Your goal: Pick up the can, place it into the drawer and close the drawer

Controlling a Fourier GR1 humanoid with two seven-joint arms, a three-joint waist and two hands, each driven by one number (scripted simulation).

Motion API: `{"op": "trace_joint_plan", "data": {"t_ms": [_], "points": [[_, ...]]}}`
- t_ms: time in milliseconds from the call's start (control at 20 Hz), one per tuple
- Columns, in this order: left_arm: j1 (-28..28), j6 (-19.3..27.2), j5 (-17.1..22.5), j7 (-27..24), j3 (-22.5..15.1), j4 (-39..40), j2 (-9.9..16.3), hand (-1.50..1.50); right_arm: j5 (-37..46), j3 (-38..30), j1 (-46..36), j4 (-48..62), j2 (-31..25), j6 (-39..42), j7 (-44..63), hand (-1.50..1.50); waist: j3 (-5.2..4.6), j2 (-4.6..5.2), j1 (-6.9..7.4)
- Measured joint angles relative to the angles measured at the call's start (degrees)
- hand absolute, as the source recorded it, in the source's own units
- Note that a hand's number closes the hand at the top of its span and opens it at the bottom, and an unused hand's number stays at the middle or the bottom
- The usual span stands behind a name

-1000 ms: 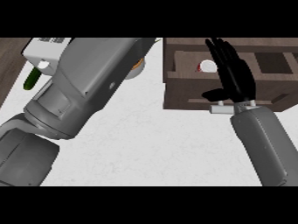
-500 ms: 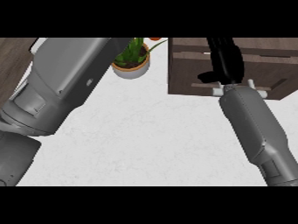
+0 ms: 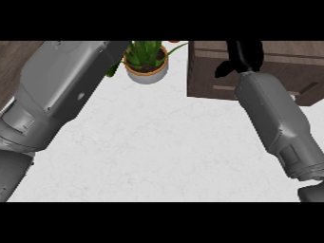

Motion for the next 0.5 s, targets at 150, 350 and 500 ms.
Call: {"op": "trace_joint_plan", "data": {"t_ms": [150, 350, 500], "points": [[1.89, -0.88, 0.00, 0.74, -0.01, -2.40, 1.45, -1.50, 0.44, -0.48, -2.14, 3.07, -0.01, -0.94, -0.19, -1.50, 0.00, 0.09, 0.26], [3.53, -1.11, -0.24, 1.95, -0.29, -5.20, 2.58, -1.50, -0.28, -1.69, -4.78, 6.30, -0.60, 0.13, -1.80, -1.50, 0.24, 0.56, 0.60], [5.60, -1.95, -0.16, 2.63, -0.34, -7.50, 4.03, -1.50, -1.51, -2.95, -5.70, 7.55, -0.66, 0.87, -3.86, -1.50, 0.36, 0.70, 0.70]]}}
